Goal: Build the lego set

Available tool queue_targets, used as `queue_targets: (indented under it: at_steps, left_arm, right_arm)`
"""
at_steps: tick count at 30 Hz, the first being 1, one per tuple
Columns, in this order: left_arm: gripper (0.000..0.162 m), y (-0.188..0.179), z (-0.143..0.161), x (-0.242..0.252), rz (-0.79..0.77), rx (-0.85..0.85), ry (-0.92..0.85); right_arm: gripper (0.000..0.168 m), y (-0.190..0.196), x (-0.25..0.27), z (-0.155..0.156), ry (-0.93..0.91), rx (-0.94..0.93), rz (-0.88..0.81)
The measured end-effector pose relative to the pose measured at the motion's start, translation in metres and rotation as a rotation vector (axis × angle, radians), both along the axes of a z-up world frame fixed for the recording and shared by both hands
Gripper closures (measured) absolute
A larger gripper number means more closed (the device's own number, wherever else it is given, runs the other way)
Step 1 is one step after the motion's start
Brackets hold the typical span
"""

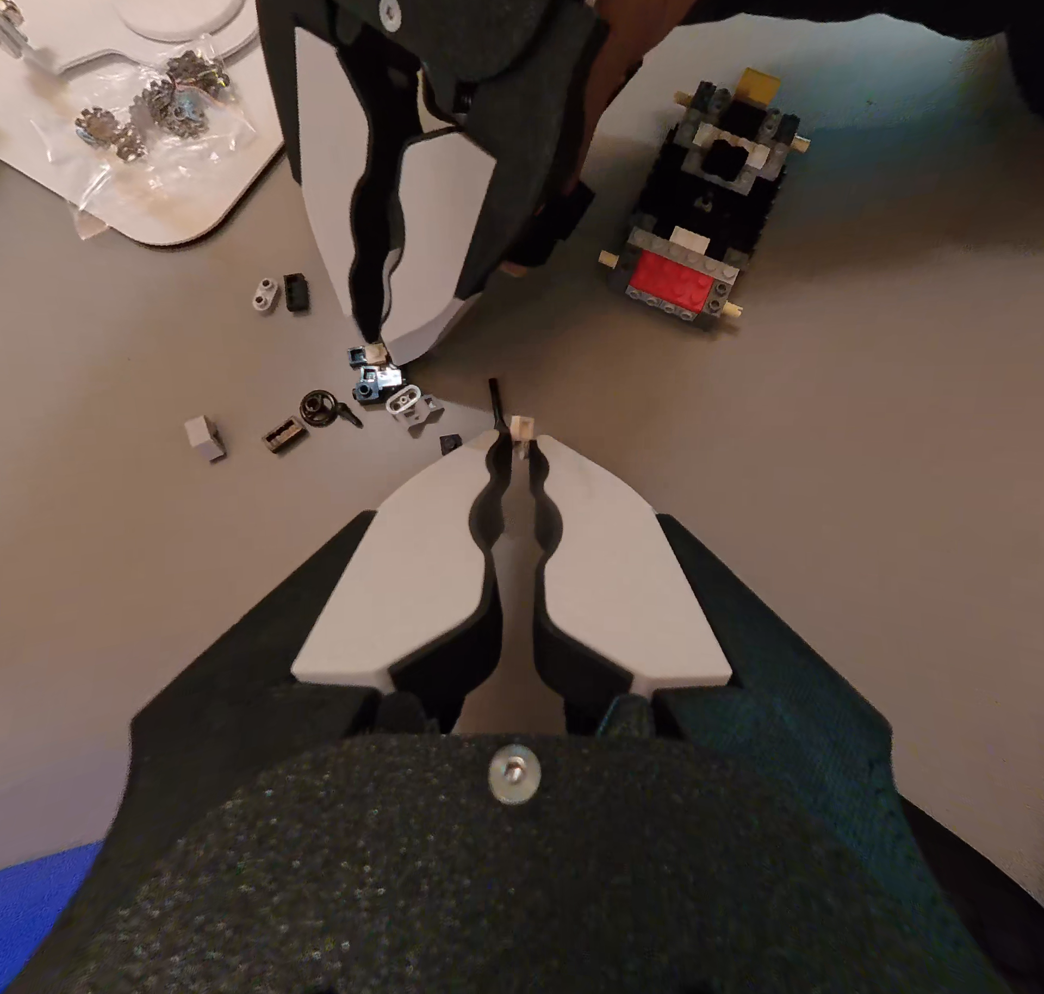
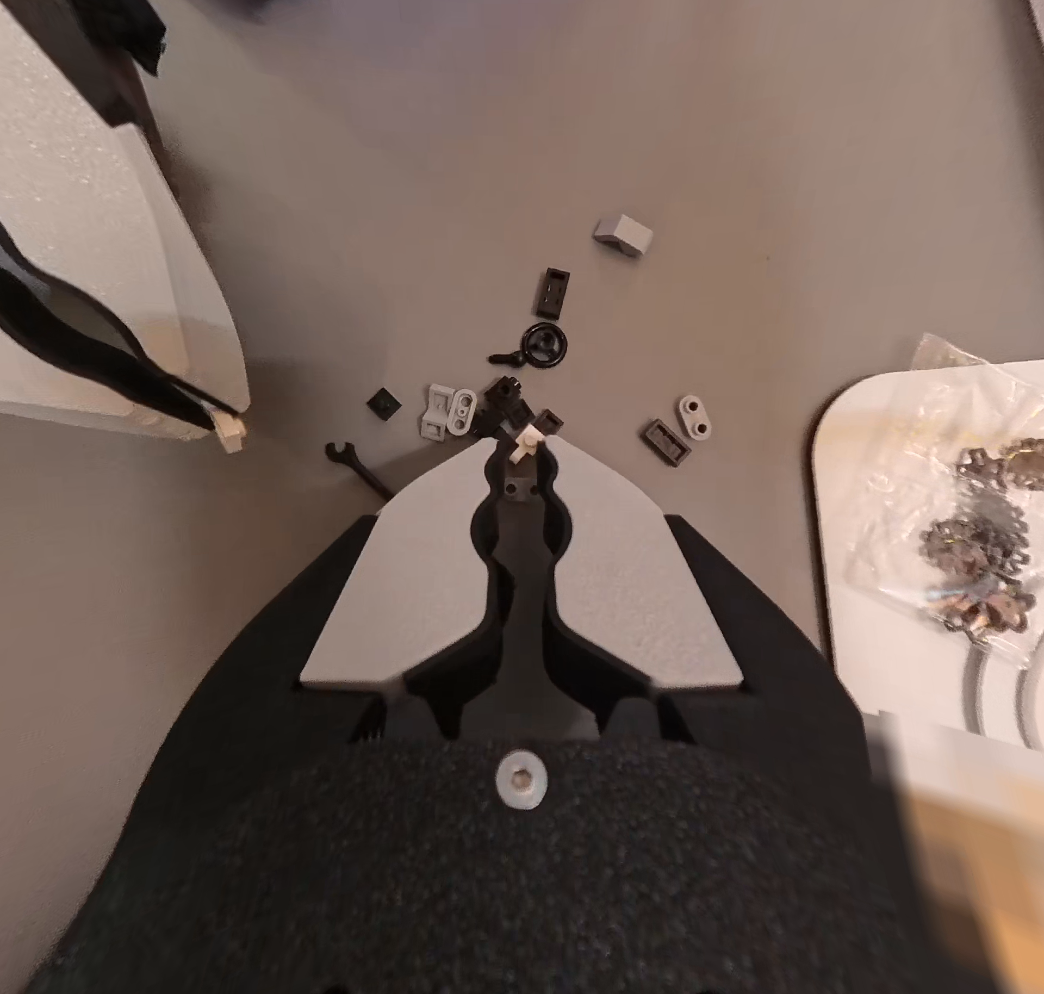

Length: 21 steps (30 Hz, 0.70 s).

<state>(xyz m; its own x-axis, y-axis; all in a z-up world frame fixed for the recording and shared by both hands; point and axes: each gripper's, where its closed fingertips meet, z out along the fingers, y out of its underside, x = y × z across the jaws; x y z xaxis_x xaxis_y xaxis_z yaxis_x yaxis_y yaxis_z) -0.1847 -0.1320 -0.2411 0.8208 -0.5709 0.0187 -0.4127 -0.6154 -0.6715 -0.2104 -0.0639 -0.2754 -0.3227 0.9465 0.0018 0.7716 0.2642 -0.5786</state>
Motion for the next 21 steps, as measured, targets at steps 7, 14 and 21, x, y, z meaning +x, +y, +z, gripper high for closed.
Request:
queue_targets:
  at_steps: [7,14,21]
  left_arm:
    - [0.156,-0.001,0.0016,0.0001,-0.004,0.003,-0.014]
    - [0.156,-0.002,0.0003,0.0023,-0.015,-0.002,-0.016]
    - [0.156,-0.0011,-0.0006,0.0005,-0.008,0.0,-0.01]
  right_arm:
    - [0.157,0.0068,-0.0001,0.0031,-0.02,-0.038,-0.017]
    - [0.157,0.0067,-0.0044,-0.0013,-0.029,-0.016,-0.009]
    - [0.166,0.0055,-0.0076,0.0034,0.005,-0.066,-0.024]
